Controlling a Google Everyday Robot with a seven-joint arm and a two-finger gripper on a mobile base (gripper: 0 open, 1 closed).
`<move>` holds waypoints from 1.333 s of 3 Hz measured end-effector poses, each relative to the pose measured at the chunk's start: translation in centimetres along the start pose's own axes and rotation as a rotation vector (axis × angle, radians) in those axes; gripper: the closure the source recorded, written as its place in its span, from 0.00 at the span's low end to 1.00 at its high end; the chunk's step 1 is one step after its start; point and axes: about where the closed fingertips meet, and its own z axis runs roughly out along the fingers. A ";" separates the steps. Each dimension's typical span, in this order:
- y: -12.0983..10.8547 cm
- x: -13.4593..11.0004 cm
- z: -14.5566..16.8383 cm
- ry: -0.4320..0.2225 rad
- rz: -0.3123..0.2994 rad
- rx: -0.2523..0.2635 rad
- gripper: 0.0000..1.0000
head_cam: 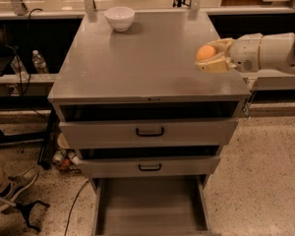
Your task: Pick orange from bottom drawer and place on counter
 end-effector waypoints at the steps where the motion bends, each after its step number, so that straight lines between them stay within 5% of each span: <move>1: -0.8 0.0 1.8 -0.020 0.027 -0.010 1.00; 4: -2.8 3.1 6.7 -0.015 0.141 0.033 1.00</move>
Offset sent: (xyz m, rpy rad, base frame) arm 0.0500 0.0187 -0.0227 0.0712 0.0418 -0.0489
